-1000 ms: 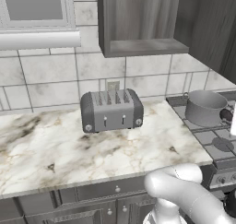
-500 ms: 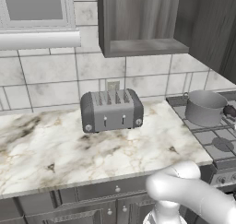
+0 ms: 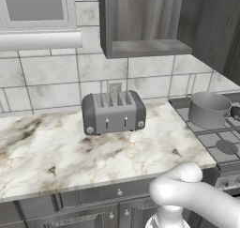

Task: Open the cabinet and move the ladle to the pot. Then close the cabinet.

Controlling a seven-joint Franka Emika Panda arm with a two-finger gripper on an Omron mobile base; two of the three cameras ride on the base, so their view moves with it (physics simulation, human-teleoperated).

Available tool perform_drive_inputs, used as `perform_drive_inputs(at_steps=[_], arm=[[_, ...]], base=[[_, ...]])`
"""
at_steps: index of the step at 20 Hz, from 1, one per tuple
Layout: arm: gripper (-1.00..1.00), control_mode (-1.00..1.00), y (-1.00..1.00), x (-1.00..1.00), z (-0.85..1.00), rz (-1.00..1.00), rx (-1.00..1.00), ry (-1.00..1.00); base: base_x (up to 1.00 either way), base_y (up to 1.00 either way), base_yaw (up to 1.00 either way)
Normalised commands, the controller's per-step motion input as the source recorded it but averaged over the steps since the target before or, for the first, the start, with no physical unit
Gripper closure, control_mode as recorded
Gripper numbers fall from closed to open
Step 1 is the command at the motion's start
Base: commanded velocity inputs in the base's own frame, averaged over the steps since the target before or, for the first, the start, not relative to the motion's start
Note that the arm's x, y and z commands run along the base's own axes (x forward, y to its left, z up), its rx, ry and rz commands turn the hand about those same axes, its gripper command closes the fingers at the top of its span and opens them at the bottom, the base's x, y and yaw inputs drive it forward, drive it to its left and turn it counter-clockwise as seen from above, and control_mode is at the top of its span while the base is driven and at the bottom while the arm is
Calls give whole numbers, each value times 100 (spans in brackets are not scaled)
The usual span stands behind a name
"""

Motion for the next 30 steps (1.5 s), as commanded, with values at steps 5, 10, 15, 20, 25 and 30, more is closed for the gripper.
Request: perform_drive_inputs(at_steps=[5, 10, 15, 20, 25, 30], arm=[[100, -100, -5, 11, 1, 0, 0, 3], [100, -100, -22, 1, 10, 0, 0, 11], [100, -100, -19, 0, 2, -1, -1, 3], [100, -100, -18, 0, 9, 0, -8, 0], [100, -100, -11, 0, 7, 0, -14, 0], [100, -100, -1, 0, 17, 0, -11, 0]], base=[[0, 0, 0], [0, 0, 0], [0, 0, 0], [0, 0, 0], [0, 0, 0], [0, 0, 0]])
